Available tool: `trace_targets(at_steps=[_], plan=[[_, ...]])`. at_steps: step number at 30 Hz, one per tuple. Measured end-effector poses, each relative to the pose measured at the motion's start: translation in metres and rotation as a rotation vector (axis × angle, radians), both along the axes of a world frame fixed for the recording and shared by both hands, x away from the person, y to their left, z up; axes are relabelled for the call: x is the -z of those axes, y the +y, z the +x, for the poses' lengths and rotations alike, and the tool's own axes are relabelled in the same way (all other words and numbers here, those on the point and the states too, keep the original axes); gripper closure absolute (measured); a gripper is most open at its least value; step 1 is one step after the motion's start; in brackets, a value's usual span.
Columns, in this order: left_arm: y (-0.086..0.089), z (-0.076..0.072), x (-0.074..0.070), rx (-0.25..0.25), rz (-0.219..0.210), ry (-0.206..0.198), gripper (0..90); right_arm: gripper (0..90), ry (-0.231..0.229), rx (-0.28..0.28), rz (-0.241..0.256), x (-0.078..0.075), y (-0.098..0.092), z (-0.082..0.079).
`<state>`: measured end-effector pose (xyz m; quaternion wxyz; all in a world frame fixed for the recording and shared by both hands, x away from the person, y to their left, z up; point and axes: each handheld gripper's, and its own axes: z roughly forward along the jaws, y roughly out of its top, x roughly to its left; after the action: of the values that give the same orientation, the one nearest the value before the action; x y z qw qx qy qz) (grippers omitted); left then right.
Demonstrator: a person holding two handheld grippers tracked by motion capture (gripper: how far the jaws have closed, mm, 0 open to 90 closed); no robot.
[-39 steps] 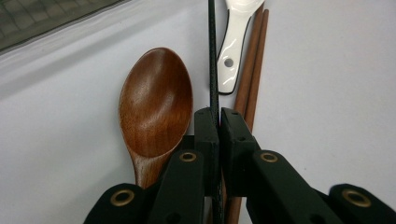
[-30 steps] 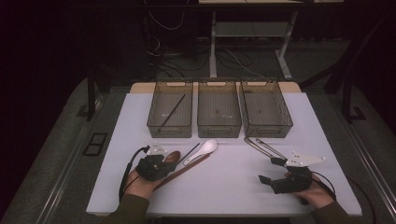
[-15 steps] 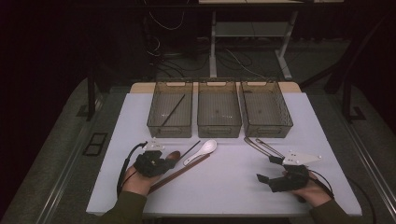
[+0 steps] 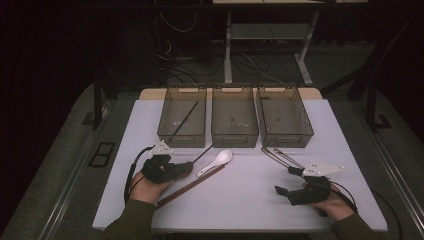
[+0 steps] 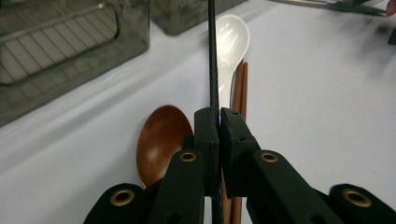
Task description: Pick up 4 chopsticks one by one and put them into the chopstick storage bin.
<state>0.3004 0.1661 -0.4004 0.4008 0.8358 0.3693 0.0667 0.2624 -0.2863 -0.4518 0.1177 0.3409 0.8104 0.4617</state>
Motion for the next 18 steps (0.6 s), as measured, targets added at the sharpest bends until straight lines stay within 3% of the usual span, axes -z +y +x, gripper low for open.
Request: trace_targets(at_steps=[18], plan=[[-0.001,0.018,-0.030,0.021,-0.034,-0.067,85.3,12.2,-0.003,-0.003,-0.006,0.000,0.000,-0.002]])
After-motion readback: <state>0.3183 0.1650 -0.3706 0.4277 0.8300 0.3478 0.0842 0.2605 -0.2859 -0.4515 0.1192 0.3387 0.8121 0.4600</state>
